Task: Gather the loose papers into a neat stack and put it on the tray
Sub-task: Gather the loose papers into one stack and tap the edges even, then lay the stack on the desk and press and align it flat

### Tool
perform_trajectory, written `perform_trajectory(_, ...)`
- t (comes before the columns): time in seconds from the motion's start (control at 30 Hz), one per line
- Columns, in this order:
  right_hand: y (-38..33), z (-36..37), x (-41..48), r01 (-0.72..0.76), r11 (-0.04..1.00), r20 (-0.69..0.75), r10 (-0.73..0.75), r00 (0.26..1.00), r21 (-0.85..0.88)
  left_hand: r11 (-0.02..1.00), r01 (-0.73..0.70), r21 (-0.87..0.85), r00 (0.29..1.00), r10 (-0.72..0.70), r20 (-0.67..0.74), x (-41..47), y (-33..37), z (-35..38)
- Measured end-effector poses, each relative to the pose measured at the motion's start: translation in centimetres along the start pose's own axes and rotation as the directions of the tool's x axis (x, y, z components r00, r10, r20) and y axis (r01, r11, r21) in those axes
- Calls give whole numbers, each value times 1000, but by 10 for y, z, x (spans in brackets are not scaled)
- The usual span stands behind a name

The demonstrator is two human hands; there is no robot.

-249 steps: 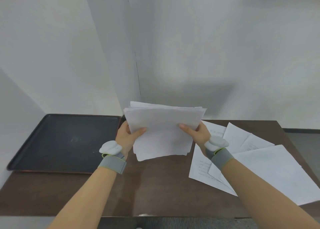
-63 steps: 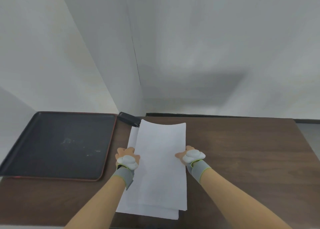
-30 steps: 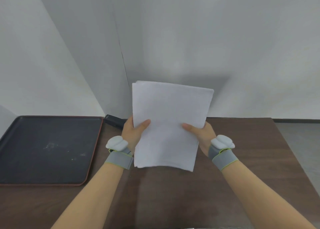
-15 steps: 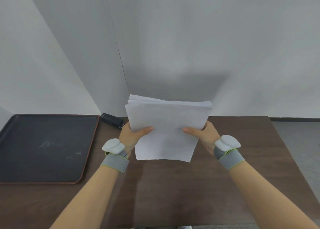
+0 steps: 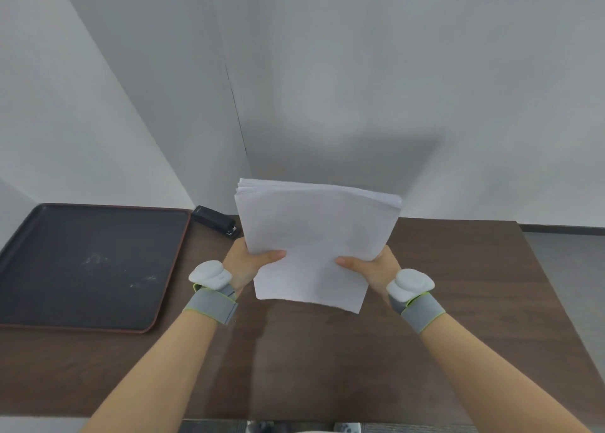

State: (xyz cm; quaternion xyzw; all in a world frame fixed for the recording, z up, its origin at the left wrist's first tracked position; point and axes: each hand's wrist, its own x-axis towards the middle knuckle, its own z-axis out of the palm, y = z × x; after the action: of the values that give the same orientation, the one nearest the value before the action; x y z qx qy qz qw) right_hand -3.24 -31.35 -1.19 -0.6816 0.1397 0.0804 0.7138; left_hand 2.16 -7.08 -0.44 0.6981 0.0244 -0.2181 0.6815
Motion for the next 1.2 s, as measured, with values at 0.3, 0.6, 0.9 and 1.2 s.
perform_trajectory(0.3, -1, -14, 14, -168, 980, 5, 169, 986, -106, 988, 106, -110, 993, -112, -47, -5, -10, 13)
perform_trajectory(0.6, 21, -9, 31, -364, 924, -27, 363, 931, -118, 970, 238, -50, 965, -242, -100, 2, -27, 20)
perform_trajectory(0.9, 38, 30, 62, -462, 874, -152, 441, 885, -149, 929, 345, 136, 938, -337, -80, 35, -29, -21)
perform_trajectory(1.2, 54, 54, 86, -504, 850, -233, 465, 854, -150, 549, 106, 829, 947, 198, -252, 100, -11, -118)
